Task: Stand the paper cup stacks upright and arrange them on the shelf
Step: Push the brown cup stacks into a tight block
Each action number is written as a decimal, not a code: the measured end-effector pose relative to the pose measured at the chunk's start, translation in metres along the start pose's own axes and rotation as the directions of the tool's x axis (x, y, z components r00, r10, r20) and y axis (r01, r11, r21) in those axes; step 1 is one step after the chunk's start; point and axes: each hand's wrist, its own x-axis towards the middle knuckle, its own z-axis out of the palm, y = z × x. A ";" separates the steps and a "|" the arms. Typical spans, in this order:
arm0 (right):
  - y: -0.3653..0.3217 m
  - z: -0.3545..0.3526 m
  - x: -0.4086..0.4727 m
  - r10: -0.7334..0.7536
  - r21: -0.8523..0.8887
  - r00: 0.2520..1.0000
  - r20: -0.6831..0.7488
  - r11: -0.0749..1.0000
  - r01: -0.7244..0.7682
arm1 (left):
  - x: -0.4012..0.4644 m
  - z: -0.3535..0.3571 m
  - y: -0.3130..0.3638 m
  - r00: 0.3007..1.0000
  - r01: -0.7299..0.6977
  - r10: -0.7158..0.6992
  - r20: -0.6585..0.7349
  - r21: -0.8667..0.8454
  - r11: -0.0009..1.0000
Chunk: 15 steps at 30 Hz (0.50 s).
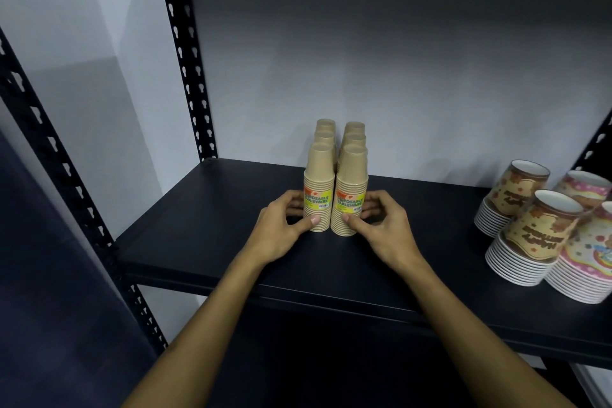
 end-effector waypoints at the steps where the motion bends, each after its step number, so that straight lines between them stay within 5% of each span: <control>1: 0.000 0.000 0.000 0.003 0.000 1.000 0.000 1.000 -0.003 | 0.000 0.000 0.000 1.000 0.001 -0.001 0.000 0.001 1.000; 15: 0.000 0.000 0.001 0.024 0.005 1.000 0.006 1.000 -0.024 | 0.000 -0.001 -0.001 1.000 0.015 -0.015 -0.001 0.014 1.000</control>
